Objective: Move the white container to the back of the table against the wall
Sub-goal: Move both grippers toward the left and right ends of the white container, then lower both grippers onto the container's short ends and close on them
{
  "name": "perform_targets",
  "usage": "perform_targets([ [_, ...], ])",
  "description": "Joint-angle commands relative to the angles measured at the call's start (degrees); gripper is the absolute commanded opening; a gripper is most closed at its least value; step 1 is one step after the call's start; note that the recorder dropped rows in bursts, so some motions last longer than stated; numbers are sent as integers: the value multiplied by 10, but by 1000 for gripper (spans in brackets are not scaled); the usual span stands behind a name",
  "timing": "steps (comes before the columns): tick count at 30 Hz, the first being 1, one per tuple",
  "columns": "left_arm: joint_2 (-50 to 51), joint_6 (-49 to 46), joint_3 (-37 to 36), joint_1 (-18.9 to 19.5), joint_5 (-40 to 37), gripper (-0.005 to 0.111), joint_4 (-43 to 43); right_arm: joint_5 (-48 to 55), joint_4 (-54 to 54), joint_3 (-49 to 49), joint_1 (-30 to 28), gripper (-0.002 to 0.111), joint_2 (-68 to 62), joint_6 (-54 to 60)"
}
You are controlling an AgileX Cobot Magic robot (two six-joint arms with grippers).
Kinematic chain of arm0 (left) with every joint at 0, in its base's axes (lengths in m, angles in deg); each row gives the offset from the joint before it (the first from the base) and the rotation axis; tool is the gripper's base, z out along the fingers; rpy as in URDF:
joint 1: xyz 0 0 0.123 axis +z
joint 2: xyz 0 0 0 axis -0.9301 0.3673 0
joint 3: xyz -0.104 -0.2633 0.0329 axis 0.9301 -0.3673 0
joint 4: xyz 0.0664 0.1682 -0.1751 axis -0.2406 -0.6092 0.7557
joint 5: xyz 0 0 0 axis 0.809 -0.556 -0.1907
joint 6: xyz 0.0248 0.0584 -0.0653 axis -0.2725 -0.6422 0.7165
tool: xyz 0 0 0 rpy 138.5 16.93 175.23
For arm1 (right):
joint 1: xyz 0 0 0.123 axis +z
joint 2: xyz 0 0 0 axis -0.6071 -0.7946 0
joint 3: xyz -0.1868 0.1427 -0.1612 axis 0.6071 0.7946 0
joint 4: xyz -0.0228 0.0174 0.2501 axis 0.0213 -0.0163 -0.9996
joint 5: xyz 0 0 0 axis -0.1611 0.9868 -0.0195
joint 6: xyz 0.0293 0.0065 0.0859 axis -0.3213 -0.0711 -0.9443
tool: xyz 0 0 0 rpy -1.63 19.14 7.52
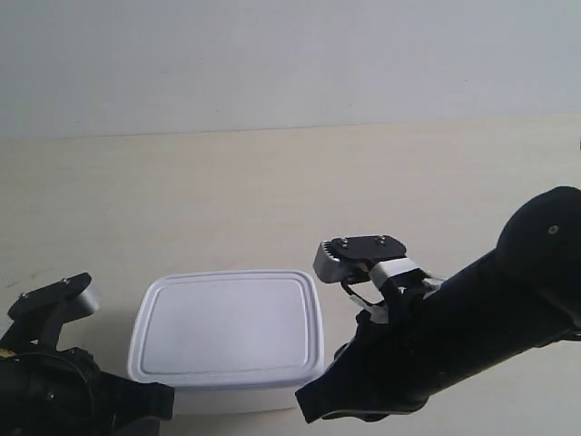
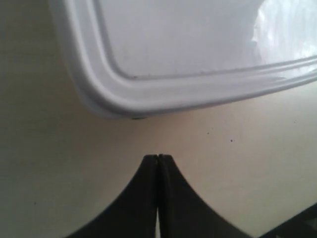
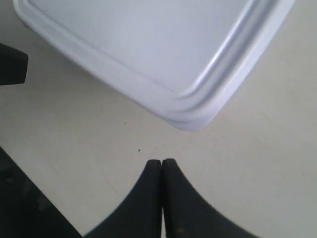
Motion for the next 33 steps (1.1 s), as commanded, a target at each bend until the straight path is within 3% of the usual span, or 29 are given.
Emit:
perform_targets([
  [1, 12, -8, 7, -4, 27, 0, -1, -2, -7, -37, 1, 0, -23, 8],
  [7, 43, -23, 39, -4, 23, 0, -1, 16, -7, -84, 1, 0, -63, 6],
  [33, 95, -41, 73, -4, 63, 0, -16, 0, -11, -124, 1, 0, -151, 5],
])
